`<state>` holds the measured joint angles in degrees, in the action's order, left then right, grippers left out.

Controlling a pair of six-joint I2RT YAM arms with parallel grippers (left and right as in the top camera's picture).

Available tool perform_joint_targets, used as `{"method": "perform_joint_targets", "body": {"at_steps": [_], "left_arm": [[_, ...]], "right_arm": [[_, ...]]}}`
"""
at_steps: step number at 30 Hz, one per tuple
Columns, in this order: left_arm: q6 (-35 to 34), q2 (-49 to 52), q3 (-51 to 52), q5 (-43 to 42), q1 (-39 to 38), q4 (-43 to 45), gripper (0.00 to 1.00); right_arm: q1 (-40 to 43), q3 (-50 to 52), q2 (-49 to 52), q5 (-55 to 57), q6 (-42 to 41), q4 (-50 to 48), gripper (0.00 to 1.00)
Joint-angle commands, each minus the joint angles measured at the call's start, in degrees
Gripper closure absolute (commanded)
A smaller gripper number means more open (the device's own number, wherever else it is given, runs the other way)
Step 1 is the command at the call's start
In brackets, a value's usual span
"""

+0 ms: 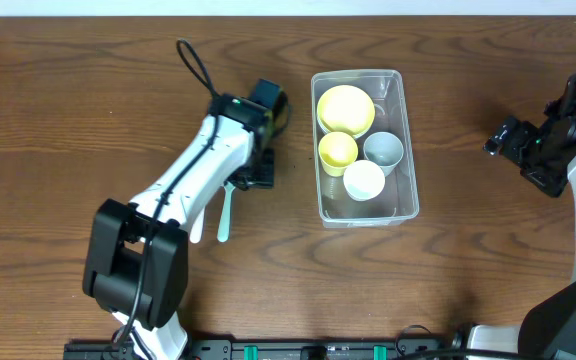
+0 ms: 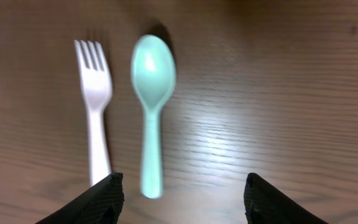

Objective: Pack container
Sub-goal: 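Move the left gripper to the mint spoon and grasp it, then carry the mint spoon and drop it into the container's near end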

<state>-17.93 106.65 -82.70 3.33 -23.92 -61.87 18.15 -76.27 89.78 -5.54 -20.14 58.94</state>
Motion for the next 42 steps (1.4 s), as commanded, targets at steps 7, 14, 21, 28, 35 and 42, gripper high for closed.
{"method": "perform_joint_targets", "body": {"at_steps": [7, 14, 21, 28, 35, 42], "left_arm": [[11.3, -0.68, 7.58, -5.9, 5.57, 7.21, 0.37], [11.3, -0.44, 13.35, -5.92, 5.75, 14.21, 0.38], [11.28, 0.48, 18.12, -5.92, 5.75, 17.94, 0.44], [11.28, 0.46, 19.61, -5.92, 5.75, 20.72, 0.75], [11.28, -0.79, 16.9, -6.01, 5.57, 15.5, 0.94], [13.49, -10.03, 1.92, -5.92, 0.96, 2.25, 0.94]], "right_arm": [[0.33, 0.09, -0.07, 0.17, 0.48, 0.02, 0.01], [0.33, 0.09, -0.09, 0.17, 0.48, 0.02, 0.01], [0.33, 0.09, -0.09, 0.17, 0.48, 0.02, 0.01], [0.31, 0.09, -0.09, 0.17, 0.48, 0.02, 0.01], [0.33, 0.09, -0.09, 0.17, 0.48, 0.02, 0.01], [0.33, 0.09, -0.09, 0.17, 0.48, 0.02, 0.01]]}}
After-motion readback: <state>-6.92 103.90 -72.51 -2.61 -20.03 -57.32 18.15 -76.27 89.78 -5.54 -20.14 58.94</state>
